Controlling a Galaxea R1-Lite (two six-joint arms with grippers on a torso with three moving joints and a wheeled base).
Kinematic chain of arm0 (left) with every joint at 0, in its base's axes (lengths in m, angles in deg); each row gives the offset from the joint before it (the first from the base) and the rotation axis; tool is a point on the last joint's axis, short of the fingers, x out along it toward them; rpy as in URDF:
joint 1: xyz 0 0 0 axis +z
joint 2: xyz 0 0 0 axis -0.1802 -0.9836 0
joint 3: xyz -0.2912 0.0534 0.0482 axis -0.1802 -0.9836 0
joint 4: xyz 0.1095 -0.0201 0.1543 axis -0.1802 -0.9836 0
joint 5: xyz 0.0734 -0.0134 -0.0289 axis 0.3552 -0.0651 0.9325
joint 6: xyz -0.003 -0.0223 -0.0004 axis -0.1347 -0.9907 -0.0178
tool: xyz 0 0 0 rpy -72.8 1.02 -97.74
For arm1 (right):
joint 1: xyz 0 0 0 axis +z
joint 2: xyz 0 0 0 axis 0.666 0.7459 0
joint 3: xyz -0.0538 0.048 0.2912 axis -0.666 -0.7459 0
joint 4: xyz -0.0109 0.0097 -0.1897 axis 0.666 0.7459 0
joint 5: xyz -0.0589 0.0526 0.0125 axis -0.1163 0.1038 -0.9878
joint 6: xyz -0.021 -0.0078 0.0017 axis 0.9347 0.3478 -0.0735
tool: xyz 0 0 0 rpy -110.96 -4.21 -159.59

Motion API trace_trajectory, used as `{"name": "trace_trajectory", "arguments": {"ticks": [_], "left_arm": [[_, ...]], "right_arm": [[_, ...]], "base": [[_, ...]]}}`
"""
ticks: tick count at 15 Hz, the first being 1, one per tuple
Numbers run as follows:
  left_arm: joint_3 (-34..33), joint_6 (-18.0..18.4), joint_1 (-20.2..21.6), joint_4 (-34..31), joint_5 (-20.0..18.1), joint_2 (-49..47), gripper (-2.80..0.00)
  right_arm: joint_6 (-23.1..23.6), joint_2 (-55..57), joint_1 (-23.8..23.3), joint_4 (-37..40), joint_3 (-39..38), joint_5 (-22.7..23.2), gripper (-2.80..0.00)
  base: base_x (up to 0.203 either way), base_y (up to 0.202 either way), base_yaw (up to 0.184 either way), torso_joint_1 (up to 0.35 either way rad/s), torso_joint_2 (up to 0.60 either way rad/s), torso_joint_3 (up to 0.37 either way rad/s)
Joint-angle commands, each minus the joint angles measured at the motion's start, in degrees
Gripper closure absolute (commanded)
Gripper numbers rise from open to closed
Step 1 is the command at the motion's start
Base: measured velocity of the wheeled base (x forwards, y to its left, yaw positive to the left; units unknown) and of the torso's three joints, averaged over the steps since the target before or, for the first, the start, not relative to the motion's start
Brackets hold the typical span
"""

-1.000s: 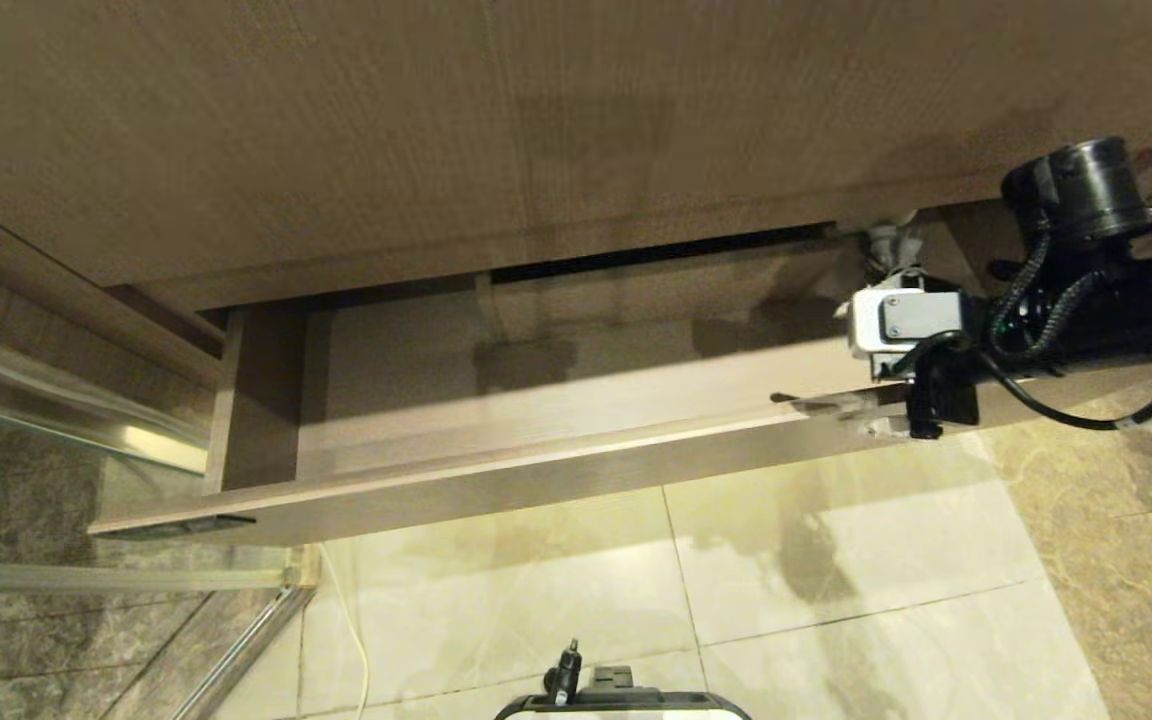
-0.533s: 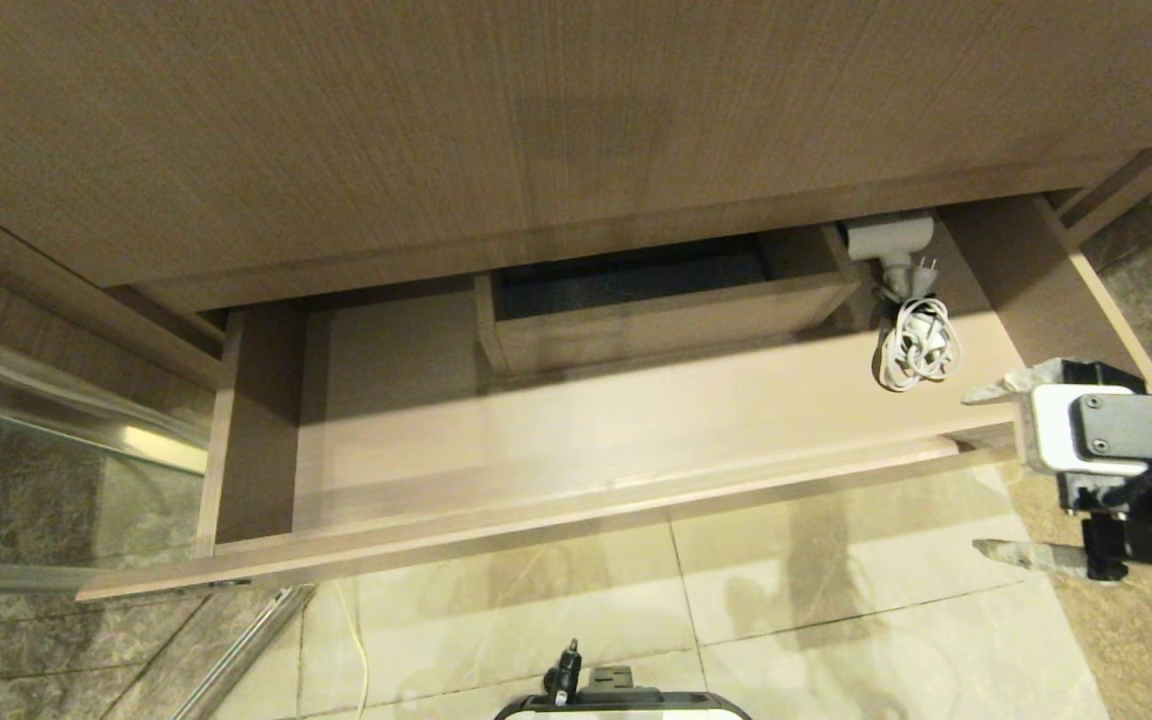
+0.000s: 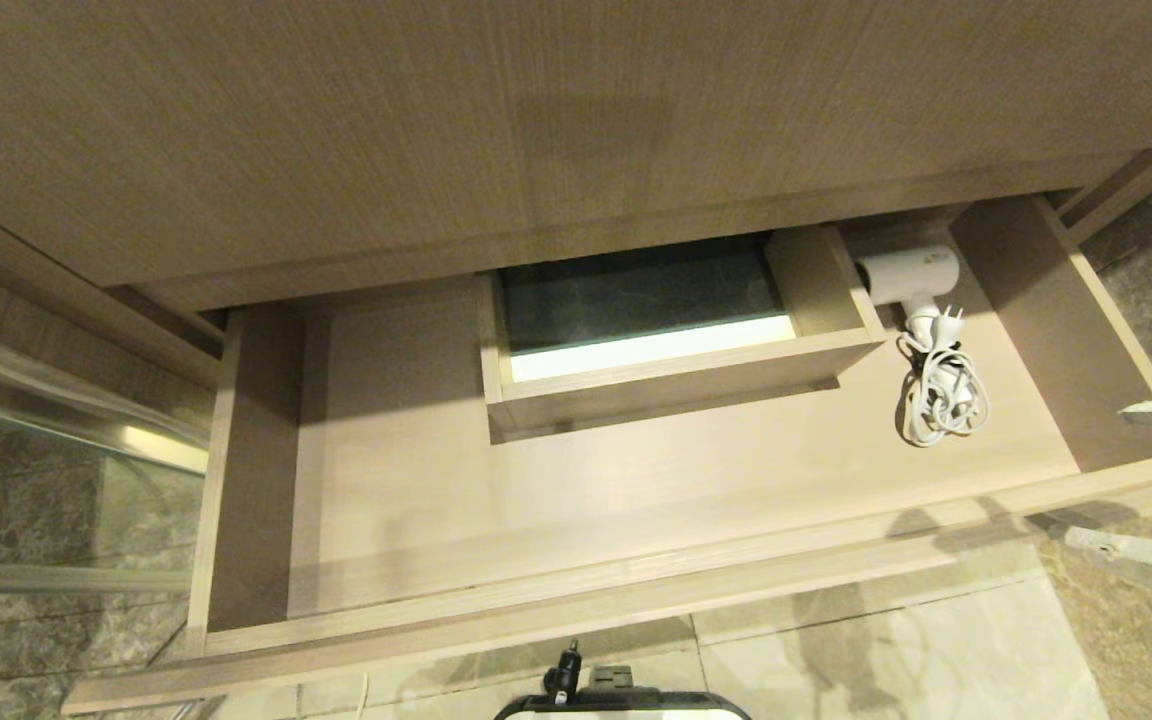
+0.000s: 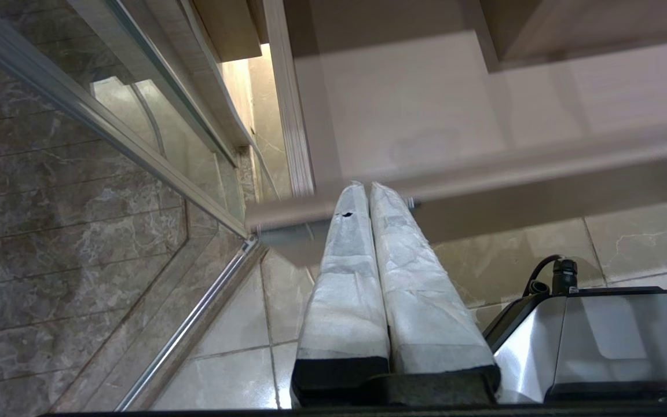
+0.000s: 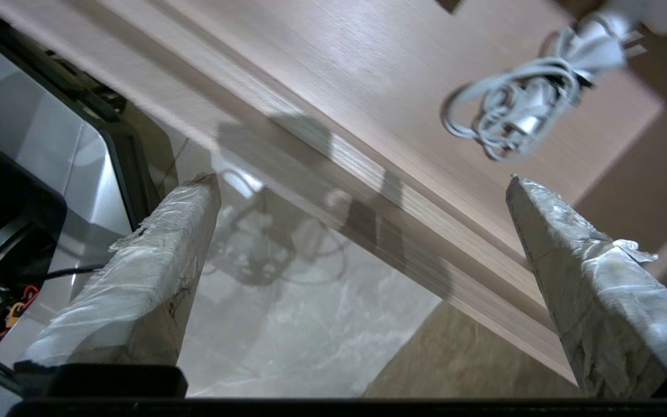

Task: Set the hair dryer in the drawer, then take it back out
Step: Pull open the drawer

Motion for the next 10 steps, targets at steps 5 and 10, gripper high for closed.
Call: {"name": "trace_trajectory", "arguments": {"ticks": [5, 10], "left_arm": [[-0.1, 0.1, 0.0, 0.0, 0.0, 0.0, 0.00], [-0.1, 0.0, 0.0, 0.0, 0.0, 0.1, 0.00]], "right_arm": [[0.0, -0.7, -7.1, -0.3, -0.4, -1.8, 0.00], [-3.8, 9.8, -12.8, -2.9, 6.5, -5.1, 0.00]], "base": [[0.000, 0.000, 0.000, 0.000, 0.00, 0.000], [0.000, 0.000, 0.000, 0.000, 0.00, 0.000]]}}
